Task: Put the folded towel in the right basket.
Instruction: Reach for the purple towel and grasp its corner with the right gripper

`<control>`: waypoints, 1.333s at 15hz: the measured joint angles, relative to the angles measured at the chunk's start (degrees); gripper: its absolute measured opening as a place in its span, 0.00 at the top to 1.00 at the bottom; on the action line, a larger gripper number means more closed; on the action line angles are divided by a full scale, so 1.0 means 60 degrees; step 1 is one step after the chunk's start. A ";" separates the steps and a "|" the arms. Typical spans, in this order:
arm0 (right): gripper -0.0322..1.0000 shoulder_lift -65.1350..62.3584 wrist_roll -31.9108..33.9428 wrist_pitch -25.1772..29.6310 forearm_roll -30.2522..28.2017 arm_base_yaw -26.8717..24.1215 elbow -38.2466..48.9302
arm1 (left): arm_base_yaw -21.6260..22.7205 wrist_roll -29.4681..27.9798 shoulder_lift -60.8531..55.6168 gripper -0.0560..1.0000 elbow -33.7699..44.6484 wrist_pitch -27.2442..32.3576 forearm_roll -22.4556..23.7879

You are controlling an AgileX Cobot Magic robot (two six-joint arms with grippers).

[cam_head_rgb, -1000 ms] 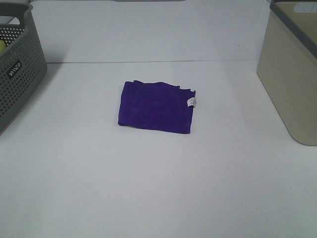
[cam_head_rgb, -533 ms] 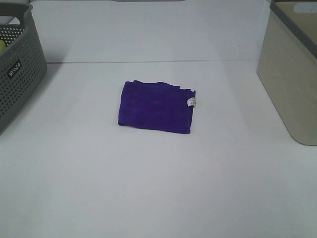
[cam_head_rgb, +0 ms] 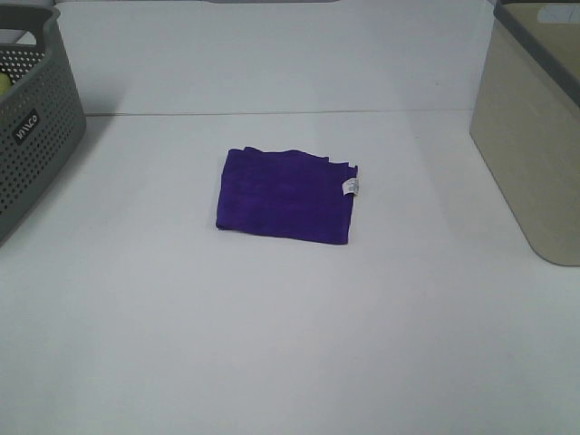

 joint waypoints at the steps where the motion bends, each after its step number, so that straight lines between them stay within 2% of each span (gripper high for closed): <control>1: 0.02 0.0000 0.0000 0.0000 0.0000 0.0000 0.0000 | 0.0000 0.0000 0.0000 0.01 0.0000 0.0000 0.0000; 20: 0.02 0.0000 0.0000 0.0000 0.0000 0.0000 0.0000 | 0.0000 0.0000 0.0000 0.01 0.0000 0.0000 0.0000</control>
